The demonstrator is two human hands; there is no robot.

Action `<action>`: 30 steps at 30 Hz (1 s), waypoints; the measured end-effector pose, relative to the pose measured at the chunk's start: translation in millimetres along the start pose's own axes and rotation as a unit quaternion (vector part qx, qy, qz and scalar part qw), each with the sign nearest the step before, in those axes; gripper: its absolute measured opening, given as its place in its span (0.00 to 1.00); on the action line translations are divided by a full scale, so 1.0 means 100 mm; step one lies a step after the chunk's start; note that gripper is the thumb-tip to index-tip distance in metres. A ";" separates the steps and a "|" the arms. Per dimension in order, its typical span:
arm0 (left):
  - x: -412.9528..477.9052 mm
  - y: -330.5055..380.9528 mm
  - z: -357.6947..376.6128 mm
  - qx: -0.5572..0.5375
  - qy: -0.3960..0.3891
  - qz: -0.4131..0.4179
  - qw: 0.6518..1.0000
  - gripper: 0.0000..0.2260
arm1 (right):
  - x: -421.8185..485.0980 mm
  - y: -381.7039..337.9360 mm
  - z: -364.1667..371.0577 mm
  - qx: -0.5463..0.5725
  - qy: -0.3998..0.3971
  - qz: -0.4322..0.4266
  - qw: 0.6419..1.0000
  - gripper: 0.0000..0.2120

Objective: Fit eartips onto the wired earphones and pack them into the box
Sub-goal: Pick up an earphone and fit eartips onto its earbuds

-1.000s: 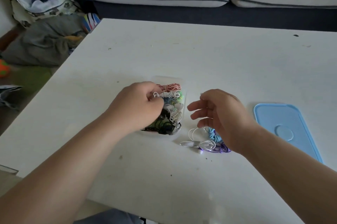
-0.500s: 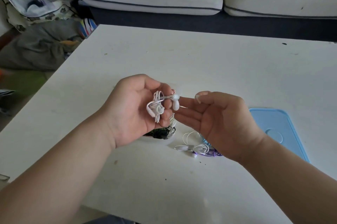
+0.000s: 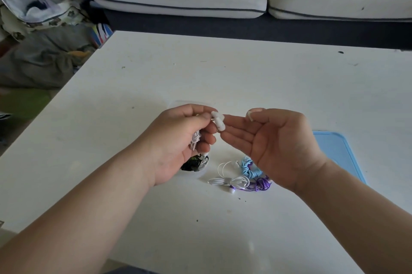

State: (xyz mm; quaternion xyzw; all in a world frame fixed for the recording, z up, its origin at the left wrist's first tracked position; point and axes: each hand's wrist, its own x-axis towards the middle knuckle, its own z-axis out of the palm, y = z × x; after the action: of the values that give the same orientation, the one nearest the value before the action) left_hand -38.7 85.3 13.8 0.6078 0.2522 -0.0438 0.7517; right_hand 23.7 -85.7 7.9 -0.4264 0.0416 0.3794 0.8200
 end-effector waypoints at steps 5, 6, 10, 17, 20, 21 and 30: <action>0.03 -0.22 0.08 0.187 0.032 0.069 0.979 0.06 | 0.15 0.08 -0.17 -0.131 0.136 -0.030 0.982 0.06; 0.02 -0.29 0.11 0.309 0.031 0.110 0.944 0.05 | 0.18 0.10 -0.22 -0.177 0.168 -0.048 0.969 0.04; 0.01 -0.46 0.27 0.604 -0.004 0.237 0.761 0.01 | 0.21 0.13 -0.31 -0.259 0.196 -0.084 0.942 0.02; 0.03 -0.35 0.29 0.562 -0.010 0.224 0.796 0.11 | 0.30 0.14 -0.25 -0.248 0.187 -0.081 0.947 0.08; 0.21 -0.20 0.02 0.519 0.063 0.245 0.817 0.07 | 0.37 0.12 -0.21 -0.244 0.187 -0.081 0.948 0.08; 0.33 -0.15 -0.10 0.540 0.095 0.250 0.798 0.05 | 0.39 0.12 -0.20 -0.243 0.186 -0.078 0.949 0.08; 0.76 -0.14 -0.36 0.690 0.062 0.173 0.700 0.09 | 0.49 0.15 -0.20 -0.194 0.185 -0.063 0.961 0.05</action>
State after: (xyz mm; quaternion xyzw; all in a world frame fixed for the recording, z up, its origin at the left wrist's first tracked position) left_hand 10.6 134.0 -36.4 0.9905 0.0879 -0.0373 0.0988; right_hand 53.3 -66.2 -33.9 -0.6416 0.0913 0.2428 0.7218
